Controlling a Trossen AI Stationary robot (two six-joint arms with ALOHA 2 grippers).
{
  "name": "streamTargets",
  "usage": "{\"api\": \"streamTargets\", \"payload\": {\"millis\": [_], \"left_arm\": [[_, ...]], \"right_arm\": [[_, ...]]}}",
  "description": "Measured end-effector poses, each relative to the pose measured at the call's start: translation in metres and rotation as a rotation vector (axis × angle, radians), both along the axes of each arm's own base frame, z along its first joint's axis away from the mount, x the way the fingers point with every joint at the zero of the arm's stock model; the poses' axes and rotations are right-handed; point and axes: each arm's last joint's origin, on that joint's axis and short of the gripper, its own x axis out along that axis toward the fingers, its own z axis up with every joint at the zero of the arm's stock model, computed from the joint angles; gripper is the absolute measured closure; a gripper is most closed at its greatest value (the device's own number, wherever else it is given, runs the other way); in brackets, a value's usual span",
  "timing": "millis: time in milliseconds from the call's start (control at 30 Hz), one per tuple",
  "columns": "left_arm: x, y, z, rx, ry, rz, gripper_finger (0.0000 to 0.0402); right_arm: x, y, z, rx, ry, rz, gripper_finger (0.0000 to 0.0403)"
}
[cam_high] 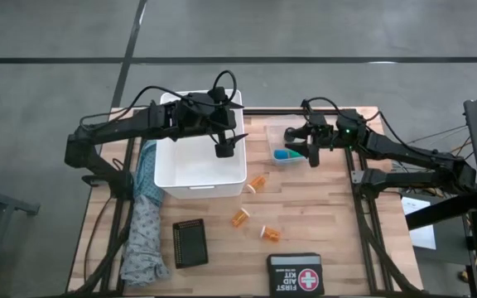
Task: Pick & place medical supplies in basket/bin
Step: Put the bottom orange pill bottle into the black bin
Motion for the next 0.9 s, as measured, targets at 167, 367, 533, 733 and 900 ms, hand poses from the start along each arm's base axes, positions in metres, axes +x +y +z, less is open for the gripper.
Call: {"api": "streamTargets", "payload": {"millis": [167,367,533,733,900], "left_arm": [[0.0,0.0,0.0,0.0,0.0,0.0,0.002],[0.0,0.0,0.0,0.001,0.0,0.0,0.002],[0.0,0.0,0.0,0.002,0.001,-0.001,0.002],[0.0,0.0,0.0,0.002,0.001,-0.001,0.002],[0.0,0.0,0.0,0.002,0.001,-0.001,0.002]], "right_arm": [[0.002,0.008,0.0,0.041,-0.003,0.031,0.0142],[-0.001,0.017,0.003,0.031,-0.005,0.071,0.0142],[-0.013,0.03,0.001,-0.056,0.067,0.152,0.0142],[-0.024,0.046,0.003,-0.103,0.075,0.27,0.0143],[-0.028,0.055,0.002,-0.099,0.094,0.318,0.0144]]}}
